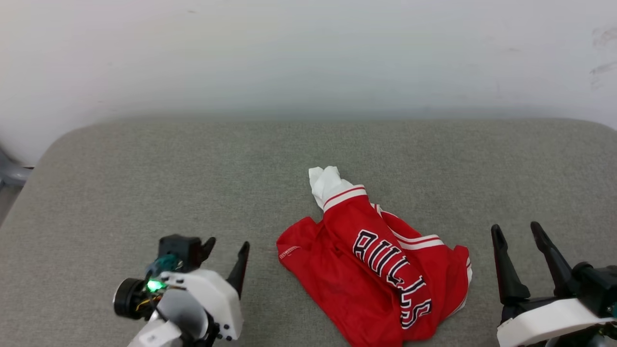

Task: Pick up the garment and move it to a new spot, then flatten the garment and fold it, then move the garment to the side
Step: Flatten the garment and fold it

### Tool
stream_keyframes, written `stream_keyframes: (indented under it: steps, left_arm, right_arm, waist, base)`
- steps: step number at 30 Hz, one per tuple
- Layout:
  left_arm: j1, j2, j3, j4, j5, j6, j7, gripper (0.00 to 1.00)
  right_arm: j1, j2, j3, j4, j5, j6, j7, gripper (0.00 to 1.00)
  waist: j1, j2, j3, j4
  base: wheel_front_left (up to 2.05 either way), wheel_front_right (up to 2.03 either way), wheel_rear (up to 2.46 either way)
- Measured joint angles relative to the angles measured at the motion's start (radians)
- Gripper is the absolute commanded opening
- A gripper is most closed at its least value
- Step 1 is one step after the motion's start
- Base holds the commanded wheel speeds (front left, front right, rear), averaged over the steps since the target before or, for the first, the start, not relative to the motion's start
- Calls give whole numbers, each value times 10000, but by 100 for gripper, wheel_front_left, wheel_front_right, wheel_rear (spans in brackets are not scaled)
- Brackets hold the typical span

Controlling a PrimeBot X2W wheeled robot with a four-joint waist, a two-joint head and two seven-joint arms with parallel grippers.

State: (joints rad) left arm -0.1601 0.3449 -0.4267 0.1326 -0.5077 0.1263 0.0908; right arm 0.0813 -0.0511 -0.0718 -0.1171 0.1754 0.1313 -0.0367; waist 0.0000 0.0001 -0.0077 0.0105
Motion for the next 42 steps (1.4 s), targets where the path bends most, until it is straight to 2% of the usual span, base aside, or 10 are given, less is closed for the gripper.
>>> stream_keyframes:
  steps: [12,23,24,25,26,30,34,38,42]
  left_arm:
    - [-2295,-385,-1313,1051,-234,-1039,3003,100]
    - [-3693,-169,-2102,2360,-270,-1733,5480,100]
    - [-3754,-163,-2127,2405,-328,-1793,5659,69]
    - [-3807,-128,-2150,2414,-336,-1808,5776,32]
    - [-3822,-105,-2150,2410,-337,-1810,5795,2]
    - [-3774,-36,-2163,2288,-322,-1837,5532,0]
    - [-3487,105,-2109,1799,-215,-1685,4974,0]
    - [-2937,451,-1778,897,-163,-1283,4391,0]
    - [-1908,855,-1486,-134,-290,-754,4240,0]
  right_arm:
    - [-695,-4,245,-6,104,0,-94,100]
    - [-1266,-2,504,577,337,0,-543,100]
    - [-1280,-2,506,629,357,0,-587,100]
    - [-1288,-2,506,681,359,0,-604,100]
    - [-1305,-4,497,738,368,0,-639,100]
    - [-1391,-2,391,890,366,0,-698,100]
    - [-1366,-4,186,955,339,0,-727,100]
    - [-1217,-2,17,957,261,0,-679,100]
    - [-1019,-4,-174,851,161,-2,-537,100]
  waist:
    - [1,0,1484,-614]
    - [2,0,2528,-1430]
    - [2,0,2575,-1481]
    - [2,0,2611,-1522]
    - [1,0,2635,-1552]
    - [2,0,2586,-1509]
    - [2,0,2369,-1308]
    - [2,0,2018,-1009]
    - [1,-1,1610,-657]
  base:
    - [0,0,0]
    - [0,0,0]
    - [0,0,0]
    - [0,0,0]
    - [0,0,0]
    - [0,0,0]
    - [0,0,0]
    - [0,0,0]
    - [0,0,0]
